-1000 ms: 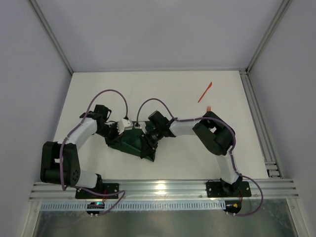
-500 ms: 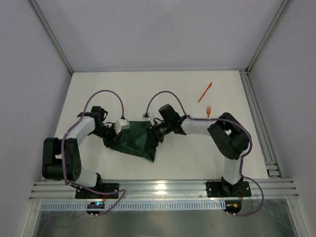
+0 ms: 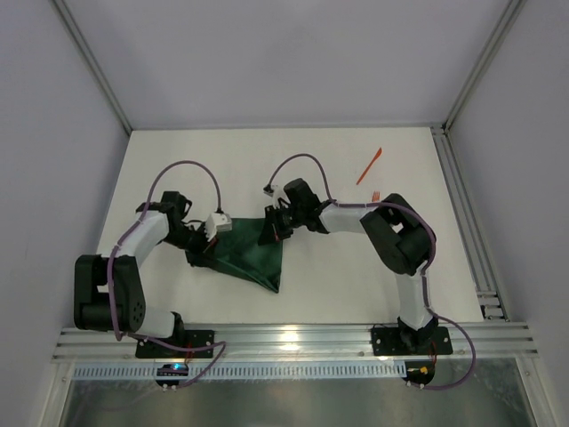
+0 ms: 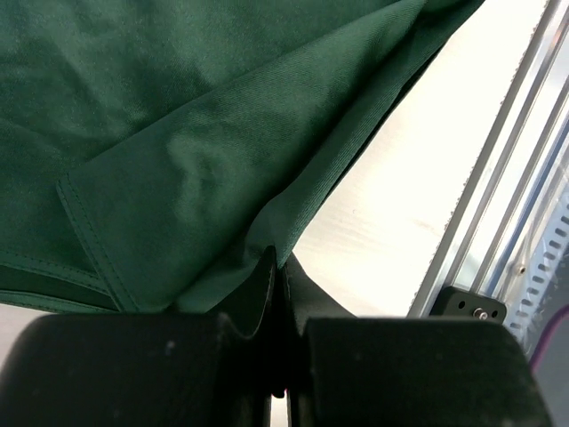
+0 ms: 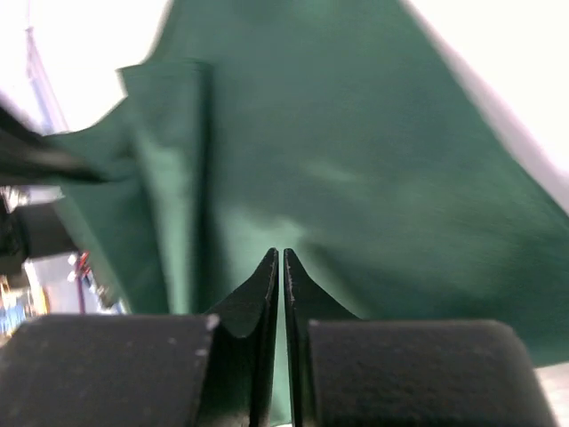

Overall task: Fold the napkin into a case and place the utensils inside
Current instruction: Smooth out the lower triangle-folded napkin at the center of the board.

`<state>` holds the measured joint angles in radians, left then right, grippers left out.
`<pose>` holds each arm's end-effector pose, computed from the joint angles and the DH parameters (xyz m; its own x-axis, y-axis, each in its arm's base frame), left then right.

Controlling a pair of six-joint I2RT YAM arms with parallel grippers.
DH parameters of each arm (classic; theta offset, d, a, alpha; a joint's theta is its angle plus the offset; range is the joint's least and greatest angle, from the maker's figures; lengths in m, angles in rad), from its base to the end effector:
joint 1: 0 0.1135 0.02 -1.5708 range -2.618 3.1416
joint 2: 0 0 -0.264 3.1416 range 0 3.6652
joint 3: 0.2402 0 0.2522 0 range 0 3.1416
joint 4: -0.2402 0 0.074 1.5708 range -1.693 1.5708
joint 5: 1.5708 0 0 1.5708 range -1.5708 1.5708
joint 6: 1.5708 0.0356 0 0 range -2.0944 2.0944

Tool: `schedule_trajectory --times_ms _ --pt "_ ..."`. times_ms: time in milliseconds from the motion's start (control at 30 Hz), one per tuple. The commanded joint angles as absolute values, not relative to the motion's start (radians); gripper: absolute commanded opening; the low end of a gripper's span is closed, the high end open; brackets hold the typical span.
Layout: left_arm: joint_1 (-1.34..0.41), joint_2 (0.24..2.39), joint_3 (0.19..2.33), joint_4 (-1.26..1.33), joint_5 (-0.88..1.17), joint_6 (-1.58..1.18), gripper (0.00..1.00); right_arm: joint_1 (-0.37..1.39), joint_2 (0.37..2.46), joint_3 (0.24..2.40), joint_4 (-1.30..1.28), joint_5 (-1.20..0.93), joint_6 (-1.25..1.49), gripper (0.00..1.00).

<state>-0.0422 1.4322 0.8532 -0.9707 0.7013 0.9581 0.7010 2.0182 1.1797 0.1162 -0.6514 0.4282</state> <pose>0.2224 -0.0324 0.1900 -0.5369 0.6483 -0.5399 0.8436 0.4041 -0.3537 0.3066 0.2870 0.1418 -0.8169 -0.2574 -0.5161 -0.5731 0.4630 0.6762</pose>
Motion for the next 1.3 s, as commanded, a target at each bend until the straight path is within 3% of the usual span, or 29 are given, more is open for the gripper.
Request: schedule_trajectory --times_ms 0,733,1067,1267 --pt "-0.020 1.416 0.907 -1.008 0.787 0.977 0.00 0.703 2.060 1.195 0.078 -0.557 0.505 0.07" --pt "0.087 1.723 1.118 -0.971 0.874 0.862 0.00 0.704 2.054 1.166 0.035 -0.678 0.381 0.05" --pt "0.086 1.643 1.080 -1.022 0.865 0.927 0.00 0.761 1.725 1.034 0.138 -0.522 0.160 0.37" --pt "0.086 1.640 1.071 -1.022 0.861 0.923 0.00 0.975 1.504 0.732 0.376 -0.117 -0.027 0.58"
